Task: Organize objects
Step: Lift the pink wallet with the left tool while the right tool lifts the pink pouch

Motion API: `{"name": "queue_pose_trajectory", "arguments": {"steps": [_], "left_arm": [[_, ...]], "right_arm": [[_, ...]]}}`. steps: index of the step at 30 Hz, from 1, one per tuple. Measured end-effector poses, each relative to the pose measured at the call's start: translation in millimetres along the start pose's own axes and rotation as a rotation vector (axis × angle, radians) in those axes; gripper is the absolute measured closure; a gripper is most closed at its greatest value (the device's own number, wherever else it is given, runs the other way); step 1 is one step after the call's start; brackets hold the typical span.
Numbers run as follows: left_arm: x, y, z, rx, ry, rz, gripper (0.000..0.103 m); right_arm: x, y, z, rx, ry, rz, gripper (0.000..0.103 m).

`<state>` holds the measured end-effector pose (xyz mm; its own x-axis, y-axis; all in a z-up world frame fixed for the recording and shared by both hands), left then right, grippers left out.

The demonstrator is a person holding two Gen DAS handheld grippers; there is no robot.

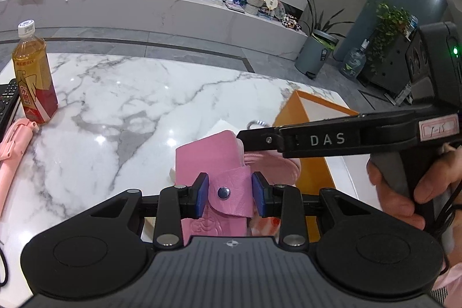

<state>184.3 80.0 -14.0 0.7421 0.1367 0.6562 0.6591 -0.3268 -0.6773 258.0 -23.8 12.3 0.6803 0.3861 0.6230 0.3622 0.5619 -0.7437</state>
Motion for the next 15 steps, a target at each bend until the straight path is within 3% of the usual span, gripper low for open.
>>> {"name": "queue_pose_trajectory", "arguments": {"steps": [6,8,9,15], "left_arm": [[11.6,13.3,4.0,0.001,-0.015,-0.003,0.065],[12.8,17.4,5.4,-0.004,-0.021,0.002,0.065],[12.7,19.5,5.8,-0.005,-0.026,0.004,0.065],[12.0,32.2,-1.7,-0.015,-0.012,0.014,0.065]], "right_arm": [[11.9,6.4,-14.5,0.007,0.069,-0.035,0.054],[13.3,2.5,-20.0,0.002,0.083,-0.054,0.034],[12.7,-1.7,-24.0,0.004,0.095,-0.072,0.031],[-6.4,-31.4,-46.1,-0.007,0.168,-0.119,0.031]]}}
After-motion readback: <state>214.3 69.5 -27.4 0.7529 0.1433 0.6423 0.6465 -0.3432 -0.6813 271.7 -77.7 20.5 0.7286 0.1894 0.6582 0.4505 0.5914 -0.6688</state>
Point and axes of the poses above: each gripper's, at about its wrist camera, not at the fingertips, and y roughly the way its jaws point, z to its left, x to its top, the point moved 3 cm from there along y, roughly the way its jaws point, and after that the axes turned 1 degree about -y, right-handed, at the moved point
